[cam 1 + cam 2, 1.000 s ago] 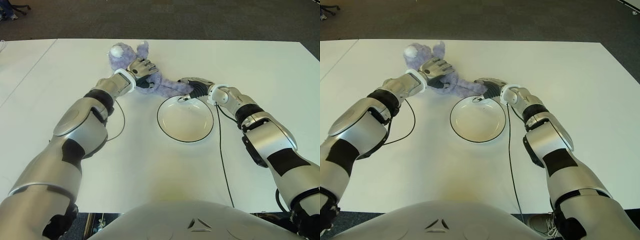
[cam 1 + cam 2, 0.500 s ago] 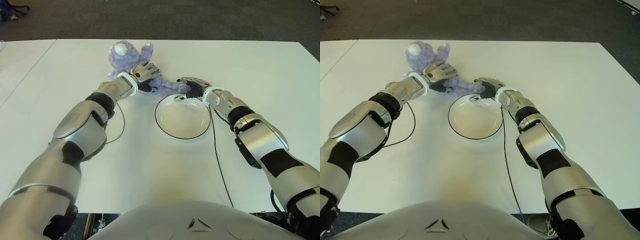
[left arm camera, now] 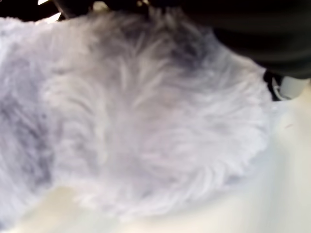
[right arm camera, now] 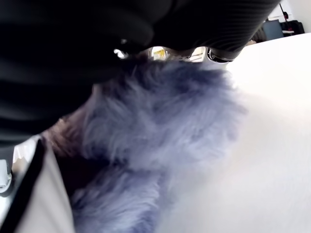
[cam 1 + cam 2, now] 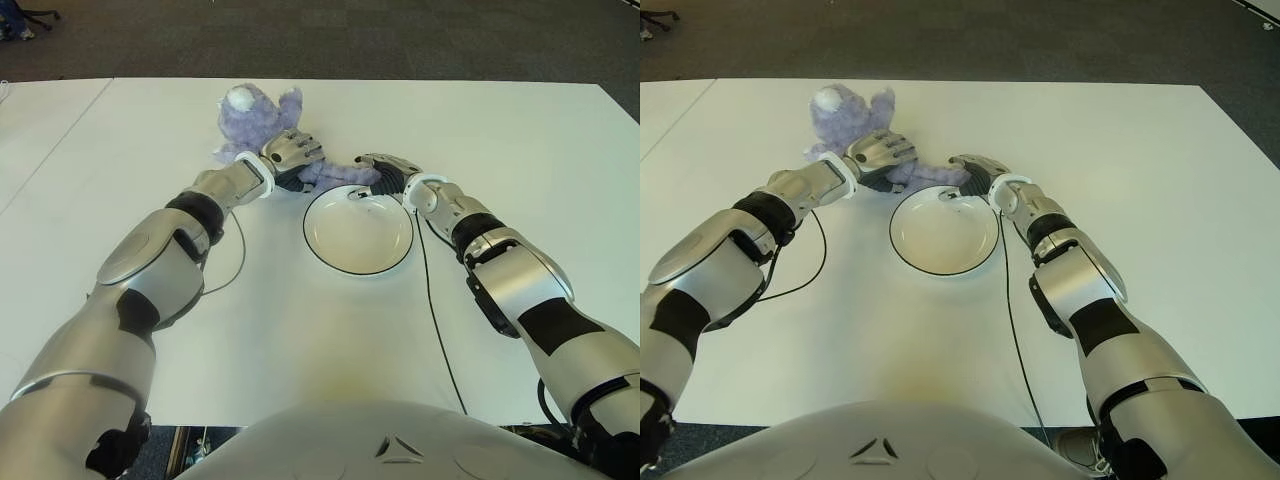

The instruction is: Put the doll into the plate.

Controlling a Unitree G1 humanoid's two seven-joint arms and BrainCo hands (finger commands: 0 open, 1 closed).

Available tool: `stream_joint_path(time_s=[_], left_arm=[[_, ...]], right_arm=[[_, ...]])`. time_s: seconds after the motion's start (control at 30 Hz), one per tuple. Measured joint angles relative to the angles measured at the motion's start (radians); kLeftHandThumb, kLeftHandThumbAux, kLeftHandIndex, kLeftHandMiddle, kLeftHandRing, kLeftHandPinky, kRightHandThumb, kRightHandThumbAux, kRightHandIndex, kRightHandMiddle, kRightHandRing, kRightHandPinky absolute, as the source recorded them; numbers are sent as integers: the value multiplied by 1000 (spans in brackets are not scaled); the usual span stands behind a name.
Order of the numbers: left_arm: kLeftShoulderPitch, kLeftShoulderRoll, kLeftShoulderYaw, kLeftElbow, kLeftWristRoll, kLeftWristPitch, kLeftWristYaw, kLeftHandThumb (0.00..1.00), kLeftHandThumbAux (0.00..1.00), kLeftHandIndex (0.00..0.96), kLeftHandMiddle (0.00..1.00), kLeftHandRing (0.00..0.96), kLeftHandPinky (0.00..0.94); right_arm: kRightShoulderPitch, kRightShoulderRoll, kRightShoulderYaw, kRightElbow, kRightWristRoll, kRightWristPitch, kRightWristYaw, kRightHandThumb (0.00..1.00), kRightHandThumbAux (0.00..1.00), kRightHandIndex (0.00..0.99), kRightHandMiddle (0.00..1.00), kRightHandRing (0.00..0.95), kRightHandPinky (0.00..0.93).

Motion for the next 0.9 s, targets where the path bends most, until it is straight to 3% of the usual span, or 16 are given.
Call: stream_joint_path(time_s=[0.23, 0.43, 0.57, 0.9], left_arm=[[4, -1, -2, 3, 11, 8, 5, 306, 189, 0, 0, 0, 0], [4, -6, -2, 15, 19, 12, 5, 339, 182, 0, 0, 0, 0], [4, -10, -2, 19, 20, 15, 5, 354, 176, 0, 0, 0, 0], [-12, -32, -2, 62, 20, 20, 1, 333, 165, 0, 0, 0, 0]], right_arm=[[1, 0, -2, 0, 7, 0, 2, 158, 481, 0, 0, 0, 3], [-6, -6, -8, 0, 13, 0, 47, 125, 426, 0, 0, 0, 0], [-30, -13, -18, 1, 22, 9, 115, 99, 380, 0, 0, 0, 0], [-116, -64, -97, 3, 107, 50, 399, 64, 330, 0, 0, 0, 0]])
